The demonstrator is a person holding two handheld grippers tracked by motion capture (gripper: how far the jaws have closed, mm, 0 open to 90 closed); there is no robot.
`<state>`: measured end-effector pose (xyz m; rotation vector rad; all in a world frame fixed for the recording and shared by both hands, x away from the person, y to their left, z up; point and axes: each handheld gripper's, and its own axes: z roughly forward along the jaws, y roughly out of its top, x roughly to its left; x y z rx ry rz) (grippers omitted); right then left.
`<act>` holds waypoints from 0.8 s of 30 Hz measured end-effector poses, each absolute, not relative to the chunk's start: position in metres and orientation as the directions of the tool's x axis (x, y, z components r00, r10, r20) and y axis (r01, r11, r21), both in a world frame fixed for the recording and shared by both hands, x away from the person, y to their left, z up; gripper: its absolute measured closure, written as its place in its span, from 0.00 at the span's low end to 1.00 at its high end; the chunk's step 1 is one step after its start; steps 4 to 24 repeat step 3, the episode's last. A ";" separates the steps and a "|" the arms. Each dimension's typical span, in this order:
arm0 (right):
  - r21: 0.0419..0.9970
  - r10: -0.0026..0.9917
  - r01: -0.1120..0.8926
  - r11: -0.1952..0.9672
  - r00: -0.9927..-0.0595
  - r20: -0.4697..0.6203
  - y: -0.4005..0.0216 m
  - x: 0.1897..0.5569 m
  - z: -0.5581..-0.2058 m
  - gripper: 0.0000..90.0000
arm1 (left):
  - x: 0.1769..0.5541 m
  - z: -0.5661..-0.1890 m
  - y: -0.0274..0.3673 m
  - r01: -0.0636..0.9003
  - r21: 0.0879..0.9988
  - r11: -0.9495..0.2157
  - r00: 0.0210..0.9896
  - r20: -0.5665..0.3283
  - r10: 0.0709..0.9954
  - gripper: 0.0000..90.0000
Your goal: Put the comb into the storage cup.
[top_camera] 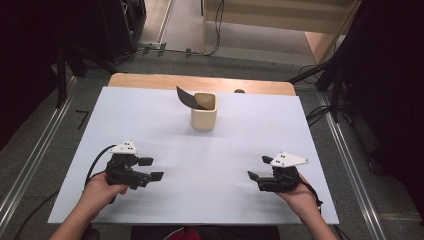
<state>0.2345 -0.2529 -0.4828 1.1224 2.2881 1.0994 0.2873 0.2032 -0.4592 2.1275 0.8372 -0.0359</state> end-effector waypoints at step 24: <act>0.778 0.789 0.506 0.373 -0.614 0.020 -0.254 0.234 -0.482 0.26 | 0.288 -0.460 0.204 0.579 0.695 -0.427 0.774 -0.306 0.554 0.31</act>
